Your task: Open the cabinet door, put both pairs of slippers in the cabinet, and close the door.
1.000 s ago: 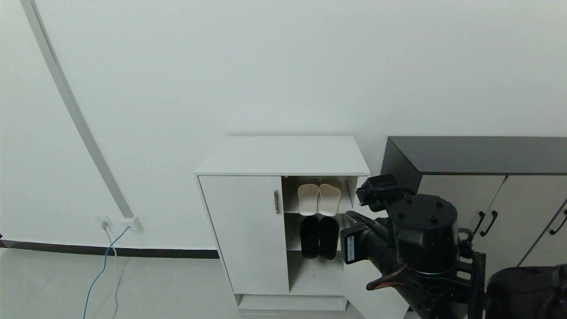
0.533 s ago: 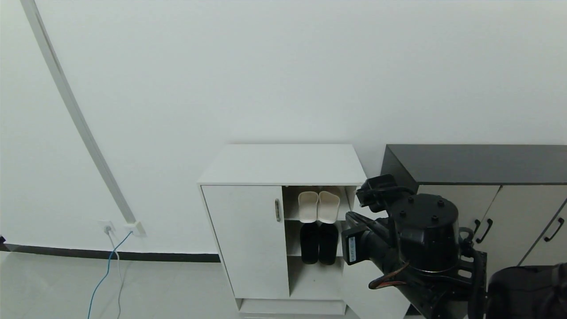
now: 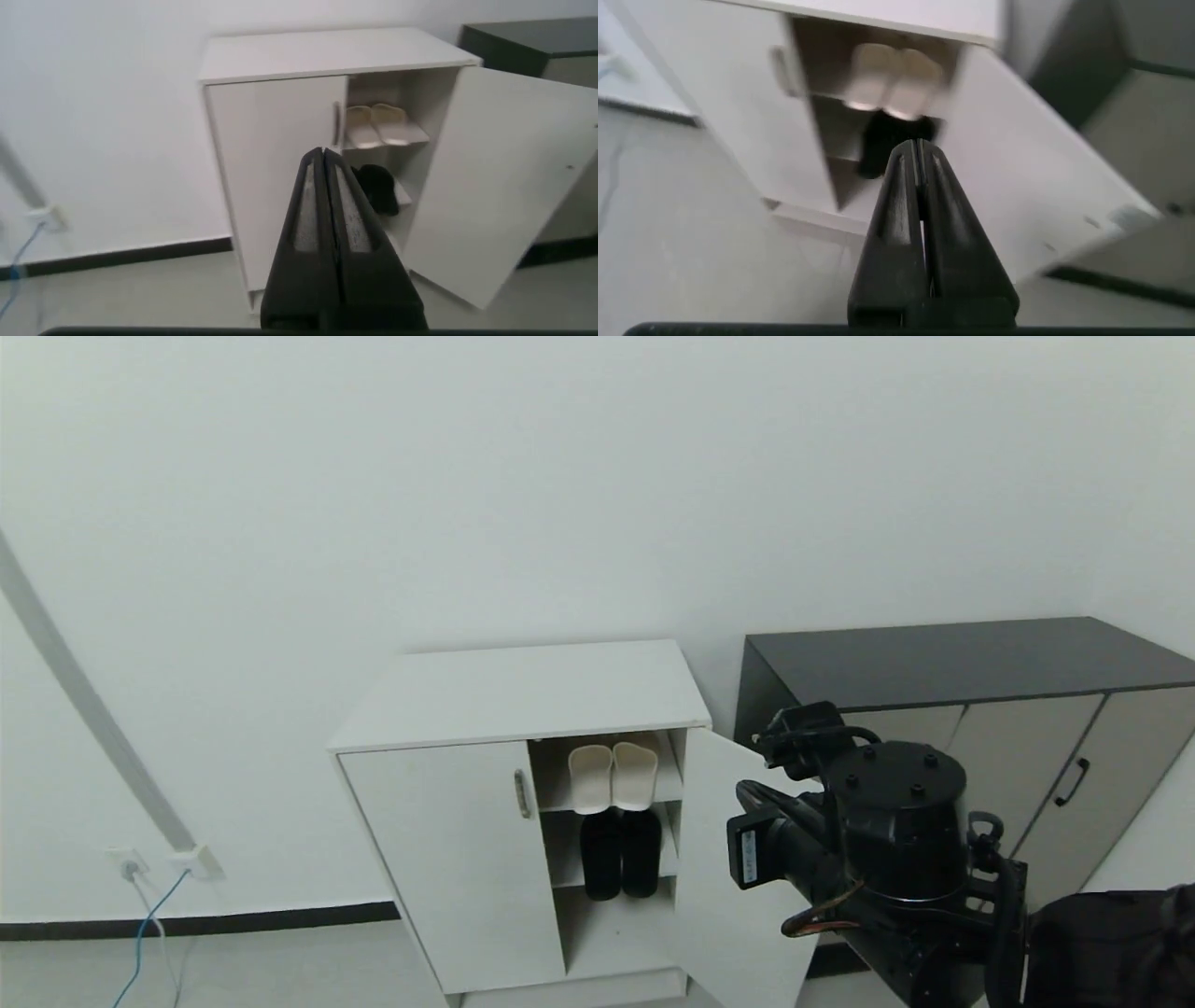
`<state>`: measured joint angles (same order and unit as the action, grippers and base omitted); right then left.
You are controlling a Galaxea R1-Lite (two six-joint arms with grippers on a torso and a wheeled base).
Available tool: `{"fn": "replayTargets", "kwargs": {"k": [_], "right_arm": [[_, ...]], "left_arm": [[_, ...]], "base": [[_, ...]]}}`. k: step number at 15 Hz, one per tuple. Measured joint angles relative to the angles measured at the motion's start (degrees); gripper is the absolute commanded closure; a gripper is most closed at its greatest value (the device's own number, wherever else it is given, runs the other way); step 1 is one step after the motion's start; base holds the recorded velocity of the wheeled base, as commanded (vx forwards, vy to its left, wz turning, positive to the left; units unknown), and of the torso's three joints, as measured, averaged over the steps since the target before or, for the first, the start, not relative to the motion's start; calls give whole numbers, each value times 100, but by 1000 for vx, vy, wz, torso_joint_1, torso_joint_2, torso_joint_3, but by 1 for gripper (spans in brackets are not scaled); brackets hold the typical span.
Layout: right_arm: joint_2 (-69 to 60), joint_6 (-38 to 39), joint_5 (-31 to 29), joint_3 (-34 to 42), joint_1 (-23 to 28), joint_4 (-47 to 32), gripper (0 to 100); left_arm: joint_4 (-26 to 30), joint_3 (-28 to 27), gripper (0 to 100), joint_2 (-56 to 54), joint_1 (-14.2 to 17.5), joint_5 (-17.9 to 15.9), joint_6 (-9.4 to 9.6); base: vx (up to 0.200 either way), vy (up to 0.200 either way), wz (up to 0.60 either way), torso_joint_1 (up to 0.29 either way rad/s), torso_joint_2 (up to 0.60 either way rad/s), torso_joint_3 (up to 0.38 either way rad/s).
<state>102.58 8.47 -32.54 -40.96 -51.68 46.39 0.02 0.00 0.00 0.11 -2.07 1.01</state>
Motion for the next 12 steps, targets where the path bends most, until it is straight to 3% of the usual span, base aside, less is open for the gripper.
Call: {"fn": "replayTargets", "kwargs": {"k": [3, 6, 12], "right_arm": [[0, -29, 2, 0, 6, 4, 100], [6, -40, 5, 44, 9, -2, 100], [28, -38, 71, 26, 123, 11, 100]], "left_arm": [[-2, 0, 100, 0, 10, 5, -1], [-2, 0, 100, 0, 10, 5, -4], [-5, -2, 100, 0, 2, 5, -4]], "base": [[0, 0, 0, 0, 0, 0], [-200, 0, 0, -4, 2, 1], [0, 0, 0, 0, 0, 0]]}}
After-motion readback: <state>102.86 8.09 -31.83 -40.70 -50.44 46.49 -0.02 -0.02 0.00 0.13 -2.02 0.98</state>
